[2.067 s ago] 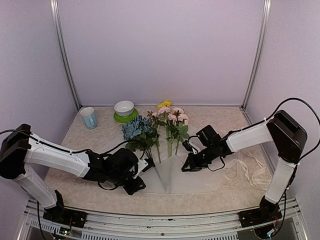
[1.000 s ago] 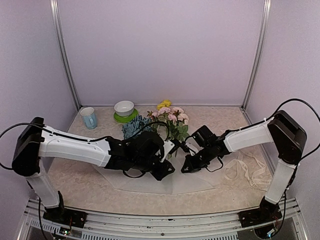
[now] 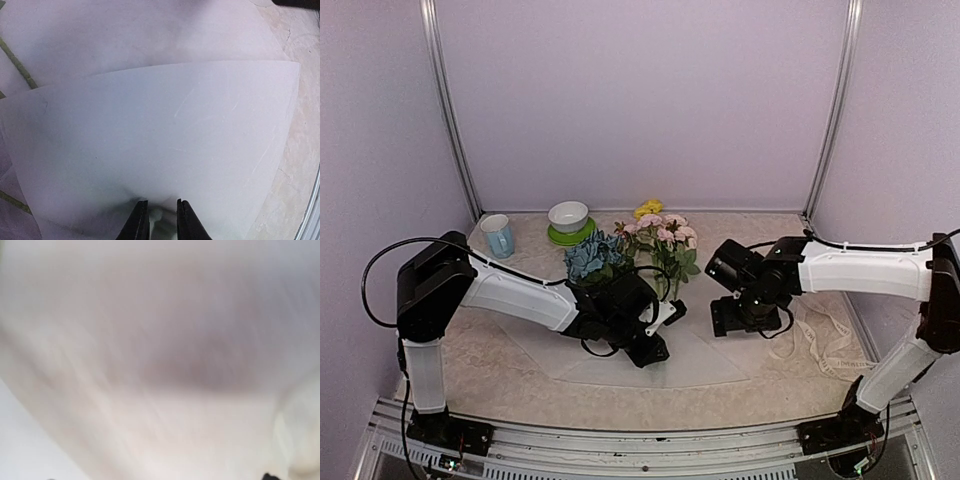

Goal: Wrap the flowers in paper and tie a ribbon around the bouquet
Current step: Pick up the one-fourth-folded wrapping paper from the center of the board.

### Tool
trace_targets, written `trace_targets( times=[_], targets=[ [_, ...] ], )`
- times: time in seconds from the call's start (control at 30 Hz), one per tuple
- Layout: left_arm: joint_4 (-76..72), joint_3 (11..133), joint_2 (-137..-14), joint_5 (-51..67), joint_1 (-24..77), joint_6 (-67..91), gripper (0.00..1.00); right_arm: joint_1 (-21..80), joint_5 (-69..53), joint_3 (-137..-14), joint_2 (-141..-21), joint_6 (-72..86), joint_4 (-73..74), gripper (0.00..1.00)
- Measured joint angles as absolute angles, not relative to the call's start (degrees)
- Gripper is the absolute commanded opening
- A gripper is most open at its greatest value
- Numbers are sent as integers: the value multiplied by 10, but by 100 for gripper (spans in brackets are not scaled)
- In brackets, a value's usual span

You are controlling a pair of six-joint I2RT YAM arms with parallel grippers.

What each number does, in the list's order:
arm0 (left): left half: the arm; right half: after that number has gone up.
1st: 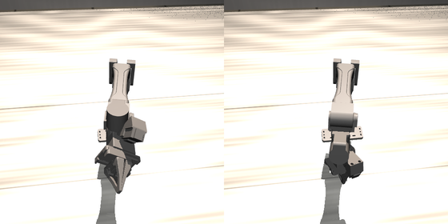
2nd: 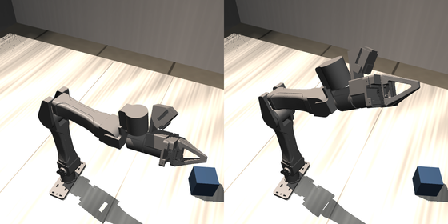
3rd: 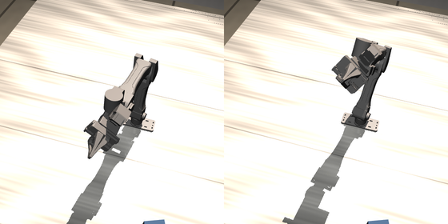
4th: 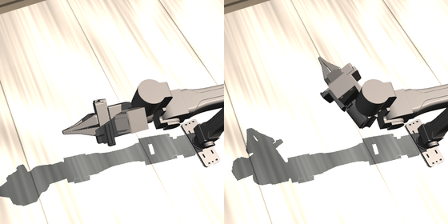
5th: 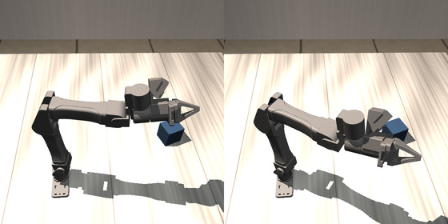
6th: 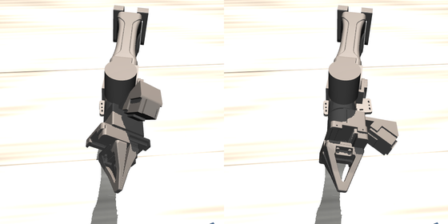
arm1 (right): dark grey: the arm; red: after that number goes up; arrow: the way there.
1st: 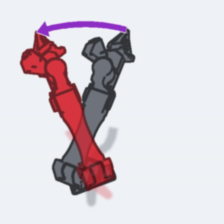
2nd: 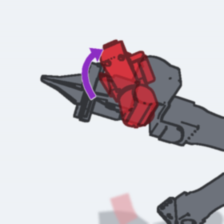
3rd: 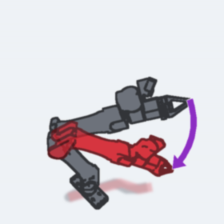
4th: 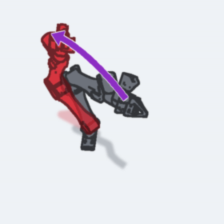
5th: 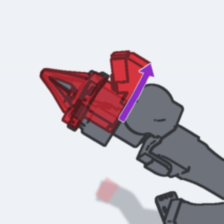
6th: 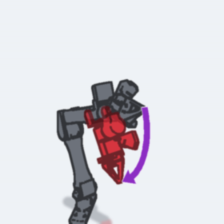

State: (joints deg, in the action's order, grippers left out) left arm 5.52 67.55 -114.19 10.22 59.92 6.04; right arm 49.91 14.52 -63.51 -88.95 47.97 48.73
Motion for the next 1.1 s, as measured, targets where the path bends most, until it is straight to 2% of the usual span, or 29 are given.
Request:
trace_targets(
  times=[0.07,0.13,0.33,0.53,0.7,0.9,1.1],
  targets=[
    [54,675,-1142,104,599,60,20,524,154,-619,-875,522,518,87],
    [53,674,-1142,104,598,60,20,542,146,-590,-857,552,523,82],
    [53,674,-1142,103,598,57,20,557,74,-468,-811,632,472,76],
    [54,679,-1146,105,598,56,21,557,32,-411,-758,691,401,72],
    [54,681,-1148,105,598,55,21,557,-5,-377,-766,720,345,67],
    [56,682,-1148,106,598,53,21,548,-15,-364,-774,739,306,52],
    [56,682,-1148,106,598,50,21,542,-5,-353,-769,762,293,32]
  ],
)
